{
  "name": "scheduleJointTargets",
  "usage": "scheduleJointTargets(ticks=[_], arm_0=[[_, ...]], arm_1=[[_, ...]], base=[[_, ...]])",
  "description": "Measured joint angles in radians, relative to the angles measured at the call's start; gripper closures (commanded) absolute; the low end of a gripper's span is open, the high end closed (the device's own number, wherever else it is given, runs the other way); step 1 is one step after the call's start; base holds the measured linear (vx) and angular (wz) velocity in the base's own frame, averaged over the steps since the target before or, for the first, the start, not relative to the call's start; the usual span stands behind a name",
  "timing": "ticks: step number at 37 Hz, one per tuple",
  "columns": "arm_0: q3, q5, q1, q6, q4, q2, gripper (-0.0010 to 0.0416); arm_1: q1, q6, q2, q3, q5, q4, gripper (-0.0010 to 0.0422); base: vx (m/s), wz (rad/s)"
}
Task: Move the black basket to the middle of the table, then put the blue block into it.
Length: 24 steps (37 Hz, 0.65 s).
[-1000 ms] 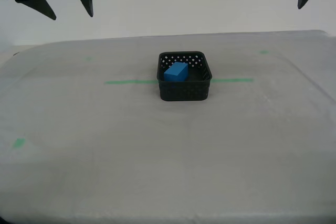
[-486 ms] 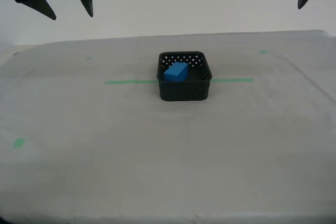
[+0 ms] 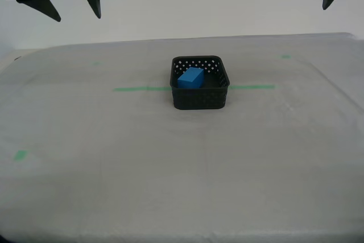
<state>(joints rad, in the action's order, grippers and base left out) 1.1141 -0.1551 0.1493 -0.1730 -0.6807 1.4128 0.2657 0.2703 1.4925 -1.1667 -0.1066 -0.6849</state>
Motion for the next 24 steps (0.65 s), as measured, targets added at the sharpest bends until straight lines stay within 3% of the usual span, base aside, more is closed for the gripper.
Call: scheduleJointTargets(ticks=[24], arm_0=[[0.0, 0.0, 0.0, 0.0, 0.0, 0.0, 0.0007]], arm_1=[[0.0, 0.0, 0.0, 0.0, 0.0, 0.0, 0.0012]], base=[[0.0, 0.0]])
